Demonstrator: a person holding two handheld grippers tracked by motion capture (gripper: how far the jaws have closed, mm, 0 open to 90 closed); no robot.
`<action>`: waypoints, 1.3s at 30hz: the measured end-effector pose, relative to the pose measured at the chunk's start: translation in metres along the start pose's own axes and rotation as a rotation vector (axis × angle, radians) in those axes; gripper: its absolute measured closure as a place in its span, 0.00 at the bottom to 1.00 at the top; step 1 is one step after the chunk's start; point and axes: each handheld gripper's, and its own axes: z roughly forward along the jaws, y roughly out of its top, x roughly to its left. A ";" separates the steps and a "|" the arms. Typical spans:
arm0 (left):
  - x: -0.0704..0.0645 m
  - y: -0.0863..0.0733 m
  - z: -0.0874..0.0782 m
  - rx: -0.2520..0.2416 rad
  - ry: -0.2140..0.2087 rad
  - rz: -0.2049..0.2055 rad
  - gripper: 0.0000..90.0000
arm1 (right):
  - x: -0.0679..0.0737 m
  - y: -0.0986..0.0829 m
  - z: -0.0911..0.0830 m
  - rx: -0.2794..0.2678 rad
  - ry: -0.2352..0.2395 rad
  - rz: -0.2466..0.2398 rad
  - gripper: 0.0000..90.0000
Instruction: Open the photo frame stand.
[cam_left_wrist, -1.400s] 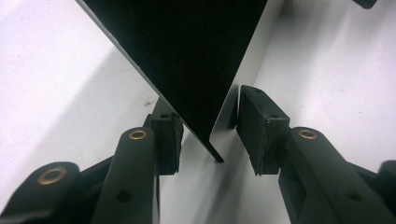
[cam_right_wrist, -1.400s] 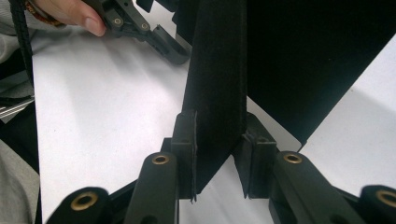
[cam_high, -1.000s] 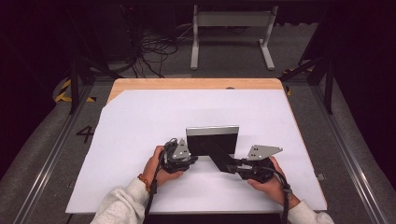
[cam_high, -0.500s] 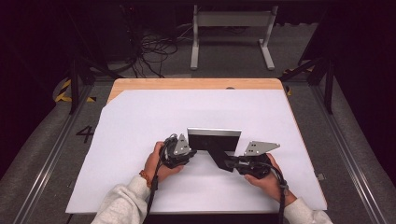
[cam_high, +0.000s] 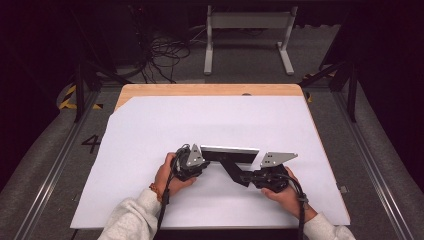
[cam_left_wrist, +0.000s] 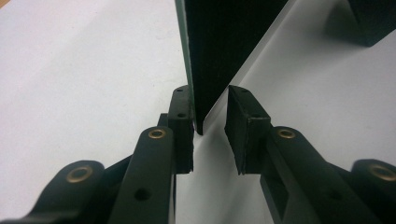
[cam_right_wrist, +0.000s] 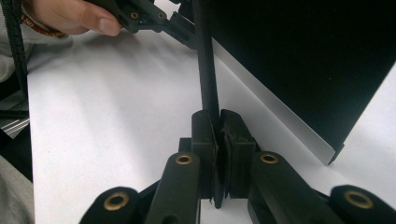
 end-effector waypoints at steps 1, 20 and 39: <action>0.000 0.000 0.000 0.003 0.009 0.002 0.81 | 0.000 0.000 0.000 0.001 0.001 0.006 0.95; 0.009 -0.002 -0.006 -0.115 -0.028 -0.076 0.58 | -0.003 -0.003 -0.003 0.014 0.011 0.024 0.95; 0.009 0.013 -0.005 -0.173 -0.102 -0.052 0.72 | -0.004 -0.008 -0.008 0.026 -0.012 0.059 0.88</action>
